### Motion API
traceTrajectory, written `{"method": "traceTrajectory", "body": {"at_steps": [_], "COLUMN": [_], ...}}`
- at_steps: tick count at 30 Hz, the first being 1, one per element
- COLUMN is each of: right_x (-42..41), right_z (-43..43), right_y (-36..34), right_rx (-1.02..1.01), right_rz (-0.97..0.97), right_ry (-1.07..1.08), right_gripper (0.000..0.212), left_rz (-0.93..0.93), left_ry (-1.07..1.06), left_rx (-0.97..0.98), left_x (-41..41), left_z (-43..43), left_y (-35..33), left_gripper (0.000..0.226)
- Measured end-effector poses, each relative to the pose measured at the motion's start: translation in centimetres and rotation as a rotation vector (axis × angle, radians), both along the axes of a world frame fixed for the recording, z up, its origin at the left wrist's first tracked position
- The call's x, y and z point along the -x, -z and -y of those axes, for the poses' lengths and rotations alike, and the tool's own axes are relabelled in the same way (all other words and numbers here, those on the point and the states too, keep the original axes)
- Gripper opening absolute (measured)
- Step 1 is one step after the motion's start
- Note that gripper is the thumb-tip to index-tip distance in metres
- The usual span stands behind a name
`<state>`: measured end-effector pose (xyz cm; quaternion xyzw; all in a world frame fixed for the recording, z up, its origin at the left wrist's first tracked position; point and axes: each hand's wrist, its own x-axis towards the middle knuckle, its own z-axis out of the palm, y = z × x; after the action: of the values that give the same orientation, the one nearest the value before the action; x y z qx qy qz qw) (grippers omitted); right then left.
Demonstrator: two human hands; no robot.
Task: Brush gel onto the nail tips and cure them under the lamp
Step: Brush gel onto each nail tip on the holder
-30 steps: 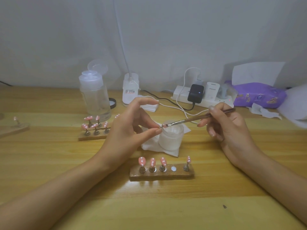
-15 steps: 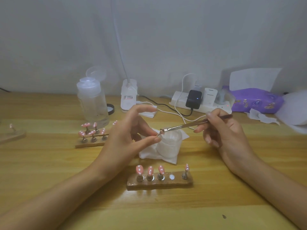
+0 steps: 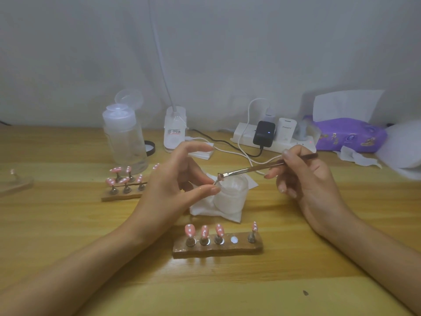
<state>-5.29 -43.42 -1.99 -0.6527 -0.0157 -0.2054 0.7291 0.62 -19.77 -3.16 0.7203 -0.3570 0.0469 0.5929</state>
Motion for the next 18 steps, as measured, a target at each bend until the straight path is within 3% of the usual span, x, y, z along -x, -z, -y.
{"method": "traceTrajectory", "body": {"at_steps": [10, 15, 18], "right_x": [0.14, 0.23, 0.14], "right_z": [0.08, -0.07, -0.03], "right_y": [-0.03, -0.24, -0.13], "right_rx": [0.002, -0.034, -0.004], "right_rz": [-0.028, -0.012, -0.044], "right_ry": [0.031, 0.009, 0.04], "right_gripper": [0.027, 0.018, 0.033], "left_rz": [0.003, 0.007, -0.006], "left_ry": [-0.008, -0.007, -0.007], "left_rx": [-0.002, -0.003, 0.002], "left_x": [-0.11, -0.12, -0.16], "left_z": [0.03, 0.05, 0.04], "left_y": [0.08, 0.09, 0.08], "left_gripper": [0.056, 0.056, 0.055]}}
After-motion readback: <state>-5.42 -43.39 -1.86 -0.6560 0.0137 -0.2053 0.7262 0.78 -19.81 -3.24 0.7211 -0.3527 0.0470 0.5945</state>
